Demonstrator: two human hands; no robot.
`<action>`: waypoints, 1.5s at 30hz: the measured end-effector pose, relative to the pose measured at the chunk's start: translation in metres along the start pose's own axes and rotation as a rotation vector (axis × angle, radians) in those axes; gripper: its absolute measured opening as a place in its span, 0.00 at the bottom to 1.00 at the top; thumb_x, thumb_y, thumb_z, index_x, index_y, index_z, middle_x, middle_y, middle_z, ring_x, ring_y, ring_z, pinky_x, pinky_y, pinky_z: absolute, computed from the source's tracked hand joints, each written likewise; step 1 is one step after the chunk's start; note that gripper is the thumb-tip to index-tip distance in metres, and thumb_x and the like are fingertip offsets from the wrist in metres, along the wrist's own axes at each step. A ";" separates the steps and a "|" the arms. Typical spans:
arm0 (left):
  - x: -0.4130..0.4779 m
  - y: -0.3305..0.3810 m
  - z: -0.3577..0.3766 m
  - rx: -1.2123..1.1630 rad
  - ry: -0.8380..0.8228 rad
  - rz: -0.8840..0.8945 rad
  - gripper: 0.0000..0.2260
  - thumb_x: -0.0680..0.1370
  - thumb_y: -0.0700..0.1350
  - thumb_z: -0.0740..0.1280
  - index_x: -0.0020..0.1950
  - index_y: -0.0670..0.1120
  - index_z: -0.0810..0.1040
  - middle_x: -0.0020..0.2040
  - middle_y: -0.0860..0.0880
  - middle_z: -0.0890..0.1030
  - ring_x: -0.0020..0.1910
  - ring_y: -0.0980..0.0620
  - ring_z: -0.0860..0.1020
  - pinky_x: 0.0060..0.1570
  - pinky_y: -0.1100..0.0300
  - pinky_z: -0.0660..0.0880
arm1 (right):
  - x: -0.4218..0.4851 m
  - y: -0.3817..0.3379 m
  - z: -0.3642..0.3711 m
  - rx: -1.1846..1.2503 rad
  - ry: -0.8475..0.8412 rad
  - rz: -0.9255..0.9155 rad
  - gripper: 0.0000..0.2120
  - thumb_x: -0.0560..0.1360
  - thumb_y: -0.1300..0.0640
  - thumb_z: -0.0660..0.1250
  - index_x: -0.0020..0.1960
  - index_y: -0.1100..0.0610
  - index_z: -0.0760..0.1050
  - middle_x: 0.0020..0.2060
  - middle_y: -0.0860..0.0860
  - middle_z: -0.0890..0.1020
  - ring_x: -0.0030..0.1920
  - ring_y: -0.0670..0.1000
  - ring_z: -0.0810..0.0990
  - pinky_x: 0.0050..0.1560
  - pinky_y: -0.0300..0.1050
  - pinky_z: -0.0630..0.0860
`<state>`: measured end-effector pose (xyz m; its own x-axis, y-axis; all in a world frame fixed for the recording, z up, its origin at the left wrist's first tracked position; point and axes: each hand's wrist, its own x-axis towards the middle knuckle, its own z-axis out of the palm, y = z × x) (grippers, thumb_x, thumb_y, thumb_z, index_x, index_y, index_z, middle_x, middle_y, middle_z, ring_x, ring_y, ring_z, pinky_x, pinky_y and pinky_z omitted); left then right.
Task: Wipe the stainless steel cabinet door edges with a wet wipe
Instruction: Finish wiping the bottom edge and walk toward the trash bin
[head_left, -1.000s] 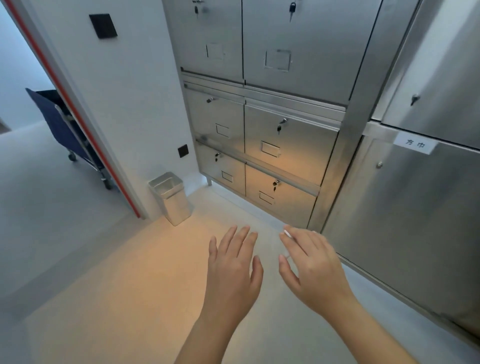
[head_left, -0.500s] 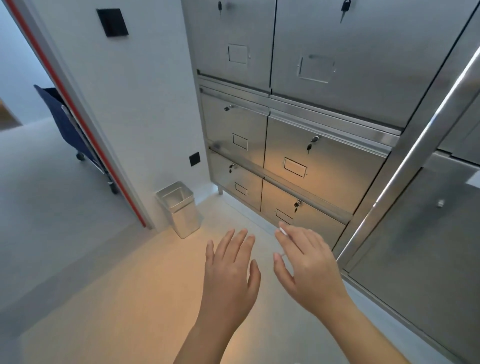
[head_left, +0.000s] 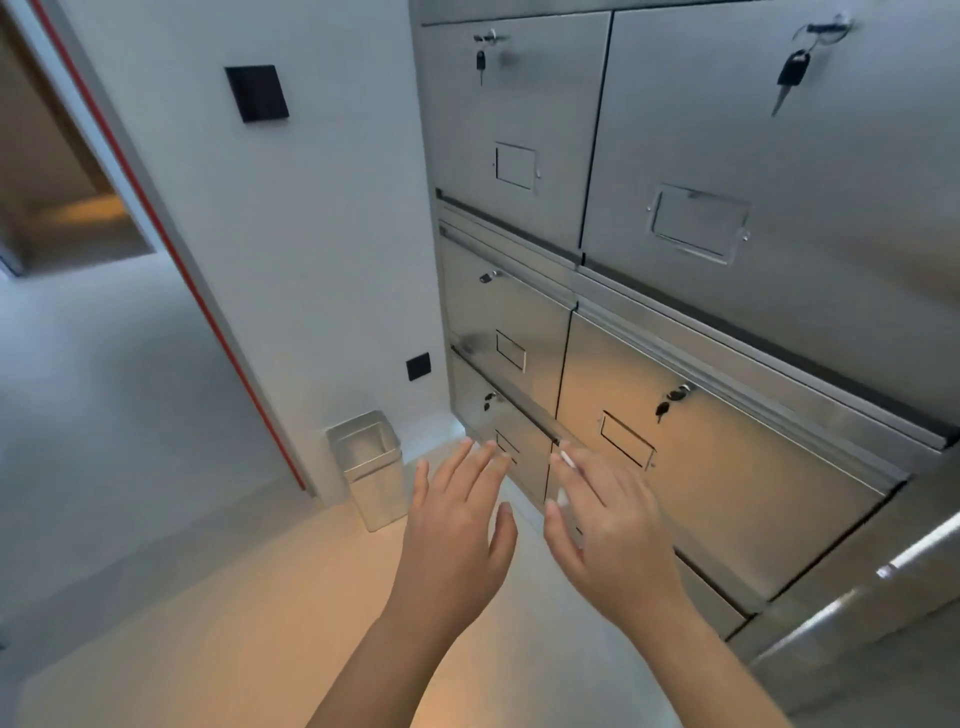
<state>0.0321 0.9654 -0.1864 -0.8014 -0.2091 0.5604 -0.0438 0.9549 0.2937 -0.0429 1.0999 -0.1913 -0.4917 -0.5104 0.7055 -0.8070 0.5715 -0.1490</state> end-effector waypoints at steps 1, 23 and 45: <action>0.009 -0.002 0.005 0.005 0.007 -0.023 0.16 0.70 0.39 0.69 0.58 0.43 0.79 0.59 0.47 0.79 0.62 0.45 0.75 0.61 0.41 0.62 | 0.009 0.009 0.006 0.007 -0.003 -0.016 0.18 0.73 0.55 0.58 0.52 0.66 0.80 0.50 0.59 0.82 0.47 0.56 0.82 0.48 0.51 0.79; 0.139 -0.158 0.094 0.072 -0.027 -0.297 0.18 0.67 0.35 0.74 0.57 0.40 0.79 0.58 0.44 0.79 0.62 0.41 0.75 0.59 0.35 0.62 | 0.162 0.057 0.184 0.095 -0.128 -0.193 0.18 0.73 0.56 0.59 0.51 0.66 0.81 0.49 0.59 0.82 0.47 0.56 0.82 0.47 0.49 0.79; 0.275 -0.346 0.152 0.179 0.033 -0.528 0.20 0.67 0.33 0.73 0.58 0.40 0.79 0.62 0.42 0.77 0.62 0.39 0.74 0.60 0.38 0.59 | 0.340 0.062 0.400 0.359 -0.227 -0.363 0.16 0.72 0.57 0.60 0.50 0.66 0.81 0.48 0.59 0.82 0.45 0.56 0.82 0.46 0.49 0.78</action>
<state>-0.2640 0.6096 -0.2513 -0.6240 -0.6725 0.3980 -0.5372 0.7390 0.4065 -0.3912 0.7050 -0.2376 -0.1872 -0.7817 0.5948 -0.9790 0.0985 -0.1787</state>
